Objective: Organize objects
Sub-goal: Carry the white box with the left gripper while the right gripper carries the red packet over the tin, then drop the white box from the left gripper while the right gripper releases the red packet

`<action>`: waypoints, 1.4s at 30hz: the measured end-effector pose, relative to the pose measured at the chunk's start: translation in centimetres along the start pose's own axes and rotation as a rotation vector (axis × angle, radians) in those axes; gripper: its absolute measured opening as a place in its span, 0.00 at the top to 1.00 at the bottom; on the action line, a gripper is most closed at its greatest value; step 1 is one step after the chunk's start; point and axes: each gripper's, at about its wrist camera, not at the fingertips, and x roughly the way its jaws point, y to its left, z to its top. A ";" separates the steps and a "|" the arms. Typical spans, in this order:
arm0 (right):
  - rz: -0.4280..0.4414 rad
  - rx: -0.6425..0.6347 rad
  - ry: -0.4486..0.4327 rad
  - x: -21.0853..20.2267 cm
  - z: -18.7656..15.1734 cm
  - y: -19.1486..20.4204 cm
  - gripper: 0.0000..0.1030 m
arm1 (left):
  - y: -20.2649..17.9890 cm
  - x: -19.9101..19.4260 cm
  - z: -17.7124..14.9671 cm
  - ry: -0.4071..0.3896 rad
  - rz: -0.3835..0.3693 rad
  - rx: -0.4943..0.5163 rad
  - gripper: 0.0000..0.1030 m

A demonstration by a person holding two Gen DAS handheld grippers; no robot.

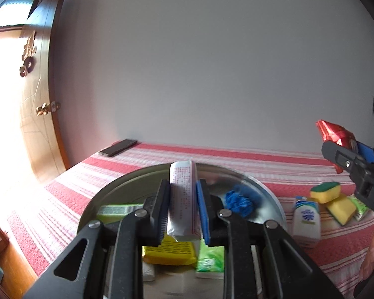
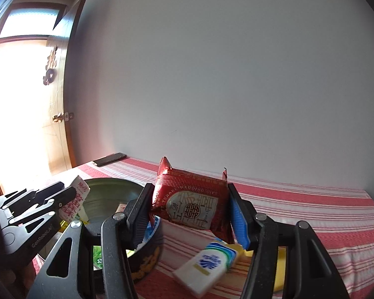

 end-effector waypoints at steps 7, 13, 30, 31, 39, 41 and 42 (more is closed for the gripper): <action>0.041 -0.048 0.036 1.8 -0.2 2.7 0.43 | 1.6 1.1 -0.5 0.038 0.023 -0.016 0.79; 0.069 -0.071 0.066 3.3 -0.5 4.4 0.42 | 2.1 1.7 -0.8 0.058 0.038 -0.014 0.79; 0.098 -0.126 0.177 7.4 -1.7 7.1 0.42 | 2.9 3.6 -1.4 0.118 0.062 0.008 0.80; 0.097 -0.130 0.187 7.6 -1.8 7.3 0.42 | 2.9 3.6 -1.4 0.119 0.062 0.014 0.80; 0.097 -0.150 0.240 9.0 -2.5 7.9 0.42 | 2.4 4.3 -1.2 0.149 0.074 0.085 0.79; 0.097 -0.154 0.253 9.2 -2.6 8.1 0.42 | 2.0 4.4 -1.1 0.165 0.085 0.116 0.79; 0.097 -0.158 0.263 9.4 -2.7 8.1 0.42 | 1.9 4.6 -1.1 0.178 0.088 0.129 0.79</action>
